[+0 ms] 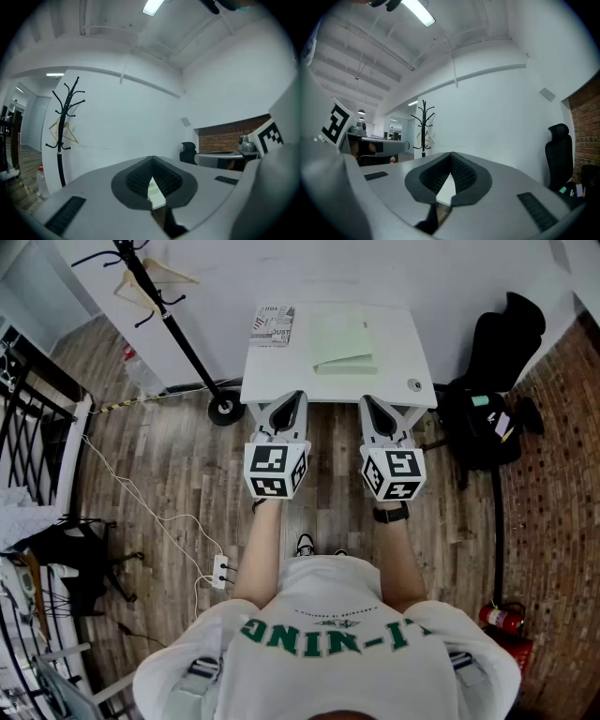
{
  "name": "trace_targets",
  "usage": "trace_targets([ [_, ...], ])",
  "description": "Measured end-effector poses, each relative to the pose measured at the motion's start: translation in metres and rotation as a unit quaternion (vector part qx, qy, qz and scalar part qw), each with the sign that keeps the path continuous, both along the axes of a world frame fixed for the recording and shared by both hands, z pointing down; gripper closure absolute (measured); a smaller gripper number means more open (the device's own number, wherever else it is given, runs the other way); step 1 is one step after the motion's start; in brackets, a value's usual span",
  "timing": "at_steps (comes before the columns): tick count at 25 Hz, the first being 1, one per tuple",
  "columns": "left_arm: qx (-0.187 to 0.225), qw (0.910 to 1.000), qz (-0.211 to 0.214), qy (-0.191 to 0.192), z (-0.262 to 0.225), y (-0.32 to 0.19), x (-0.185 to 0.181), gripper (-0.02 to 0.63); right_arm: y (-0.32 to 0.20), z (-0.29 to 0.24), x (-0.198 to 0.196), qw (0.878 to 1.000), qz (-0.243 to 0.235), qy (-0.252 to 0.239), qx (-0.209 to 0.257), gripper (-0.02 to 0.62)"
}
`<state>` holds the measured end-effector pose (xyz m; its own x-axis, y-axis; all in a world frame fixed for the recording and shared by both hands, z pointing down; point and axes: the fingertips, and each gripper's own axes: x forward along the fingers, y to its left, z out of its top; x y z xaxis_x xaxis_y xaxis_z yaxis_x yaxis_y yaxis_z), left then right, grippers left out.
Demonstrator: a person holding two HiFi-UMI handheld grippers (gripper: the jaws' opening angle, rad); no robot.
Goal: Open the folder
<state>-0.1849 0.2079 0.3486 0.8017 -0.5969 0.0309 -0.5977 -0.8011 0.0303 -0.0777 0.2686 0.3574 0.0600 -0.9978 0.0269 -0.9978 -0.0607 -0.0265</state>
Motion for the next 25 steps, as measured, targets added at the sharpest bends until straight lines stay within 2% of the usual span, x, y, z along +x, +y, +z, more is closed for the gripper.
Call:
trace_targets([
  [5, -0.002, 1.0000, 0.002, 0.004, 0.003, -0.014, -0.006, 0.592, -0.013, 0.000, -0.004, 1.000, 0.005, 0.003, -0.002, 0.578],
  [16, -0.018, 0.9995, 0.026, 0.010, 0.023, -0.037, -0.020, 0.592, -0.033, 0.012, -0.023, 0.999, 0.026, -0.026, 0.007, 0.580],
  [20, -0.029, 0.9990, 0.035, 0.008, 0.033, -0.047, -0.010, 0.592, -0.039, 0.024, -0.016, 0.999, 0.033, -0.030, -0.002, 0.580],
  [25, -0.033, 0.9988, 0.035, 0.005, 0.040, -0.066, 0.016, 0.592, -0.059, 0.035, 0.010, 0.999, 0.035, -0.037, -0.007, 0.578],
])
